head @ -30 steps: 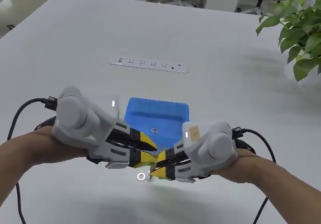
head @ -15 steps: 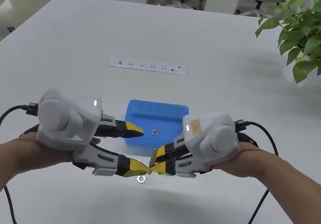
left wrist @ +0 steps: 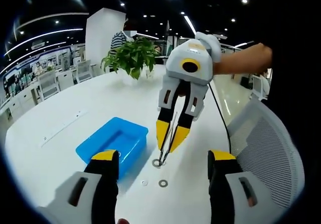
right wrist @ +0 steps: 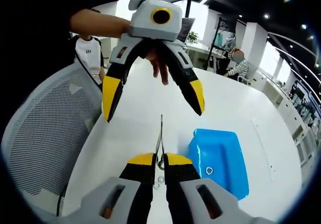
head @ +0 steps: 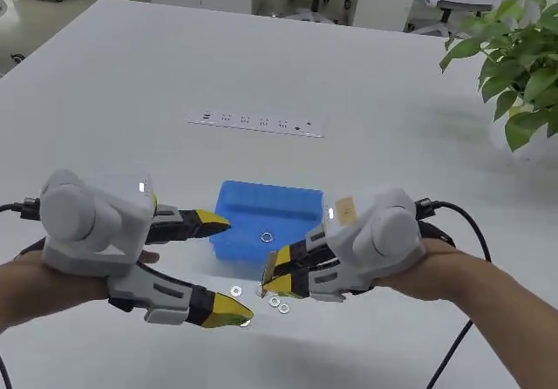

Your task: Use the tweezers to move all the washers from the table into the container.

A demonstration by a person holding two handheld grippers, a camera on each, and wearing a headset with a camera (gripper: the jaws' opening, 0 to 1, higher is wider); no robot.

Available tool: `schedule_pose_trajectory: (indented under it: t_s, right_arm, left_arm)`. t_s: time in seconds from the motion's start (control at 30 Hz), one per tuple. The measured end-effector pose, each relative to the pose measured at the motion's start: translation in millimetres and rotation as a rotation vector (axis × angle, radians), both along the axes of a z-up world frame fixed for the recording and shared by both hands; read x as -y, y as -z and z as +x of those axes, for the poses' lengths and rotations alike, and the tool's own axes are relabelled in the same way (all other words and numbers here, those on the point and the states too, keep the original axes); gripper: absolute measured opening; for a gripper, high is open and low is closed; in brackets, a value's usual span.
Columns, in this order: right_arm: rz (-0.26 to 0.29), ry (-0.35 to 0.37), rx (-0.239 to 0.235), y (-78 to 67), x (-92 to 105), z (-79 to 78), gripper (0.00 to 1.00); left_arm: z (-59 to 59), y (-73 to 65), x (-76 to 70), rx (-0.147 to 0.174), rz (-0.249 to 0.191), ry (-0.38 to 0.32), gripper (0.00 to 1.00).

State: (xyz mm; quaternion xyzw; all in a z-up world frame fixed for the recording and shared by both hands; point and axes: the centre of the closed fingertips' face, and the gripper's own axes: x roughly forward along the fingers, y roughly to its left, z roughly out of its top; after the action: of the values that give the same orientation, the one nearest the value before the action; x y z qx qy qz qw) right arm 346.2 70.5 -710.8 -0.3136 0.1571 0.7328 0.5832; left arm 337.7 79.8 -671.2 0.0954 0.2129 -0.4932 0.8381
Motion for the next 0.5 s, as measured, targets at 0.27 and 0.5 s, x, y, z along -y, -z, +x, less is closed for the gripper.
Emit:
schedule_pose_trajectory:
  t_s: [0.27,0.5]
  right_arm:
    - [0.014,0.02,0.014,-9.2,1.2,13.2,0.07]
    - [0.02,0.04,0.026,-14.4,1.9,26.1,0.07]
  left_arm:
    - [0.0,0.7,-6.0,-0.001,-0.003,-0.025,0.84]
    - [1.5,0.3,-10.1,0.01,-0.004,-0.044,0.89]
